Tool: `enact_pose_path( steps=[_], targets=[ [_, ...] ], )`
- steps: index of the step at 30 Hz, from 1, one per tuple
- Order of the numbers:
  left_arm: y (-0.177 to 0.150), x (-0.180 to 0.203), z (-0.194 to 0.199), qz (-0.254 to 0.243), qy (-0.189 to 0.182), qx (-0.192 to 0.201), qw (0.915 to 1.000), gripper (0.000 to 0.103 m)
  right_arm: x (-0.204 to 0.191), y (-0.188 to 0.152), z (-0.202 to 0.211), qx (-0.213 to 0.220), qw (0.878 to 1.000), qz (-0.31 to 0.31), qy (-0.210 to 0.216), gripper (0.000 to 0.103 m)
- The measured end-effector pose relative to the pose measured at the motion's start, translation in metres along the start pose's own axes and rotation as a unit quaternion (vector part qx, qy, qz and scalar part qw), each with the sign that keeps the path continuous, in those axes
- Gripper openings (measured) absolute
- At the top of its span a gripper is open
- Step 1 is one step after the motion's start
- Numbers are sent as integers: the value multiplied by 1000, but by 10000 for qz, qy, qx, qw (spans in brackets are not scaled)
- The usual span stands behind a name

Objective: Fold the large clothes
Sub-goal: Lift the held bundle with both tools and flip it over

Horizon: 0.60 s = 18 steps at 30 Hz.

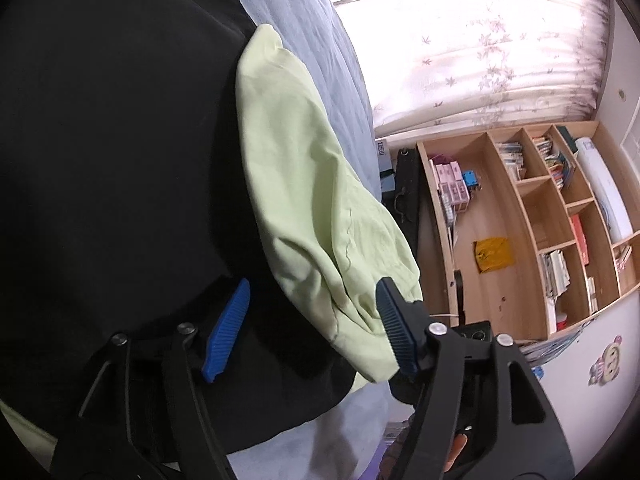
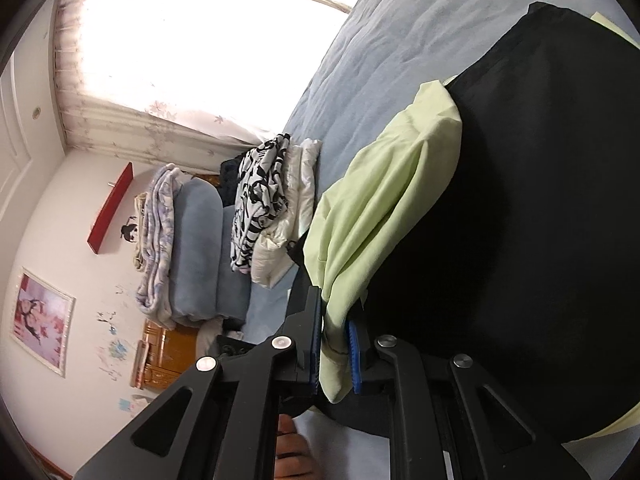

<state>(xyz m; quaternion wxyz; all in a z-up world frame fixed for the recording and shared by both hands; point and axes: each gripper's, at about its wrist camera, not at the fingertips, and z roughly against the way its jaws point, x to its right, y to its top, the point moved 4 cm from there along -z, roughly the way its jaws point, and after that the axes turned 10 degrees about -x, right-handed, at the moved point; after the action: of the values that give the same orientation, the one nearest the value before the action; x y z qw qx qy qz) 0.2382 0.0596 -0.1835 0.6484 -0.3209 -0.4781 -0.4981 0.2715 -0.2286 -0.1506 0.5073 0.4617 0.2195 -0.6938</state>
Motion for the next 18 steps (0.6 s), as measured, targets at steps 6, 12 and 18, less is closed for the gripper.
enact_pose_path(
  steps=[6, 12, 18],
  targets=[
    [15, 0, -15, 180, -33, 78, 9998, 63, 2, -4, 1, -62, 9994, 109, -334, 12],
    [15, 29, -1, -491, 1311, 475, 9890, 3, 10, -20, 0, -212, 9973, 174, -676, 11],
    [2, 47, 4, -1265, 2782, 517, 9508, 1, 27, -60, -26, -608, 9875, 392, -1402, 11]
  ],
)
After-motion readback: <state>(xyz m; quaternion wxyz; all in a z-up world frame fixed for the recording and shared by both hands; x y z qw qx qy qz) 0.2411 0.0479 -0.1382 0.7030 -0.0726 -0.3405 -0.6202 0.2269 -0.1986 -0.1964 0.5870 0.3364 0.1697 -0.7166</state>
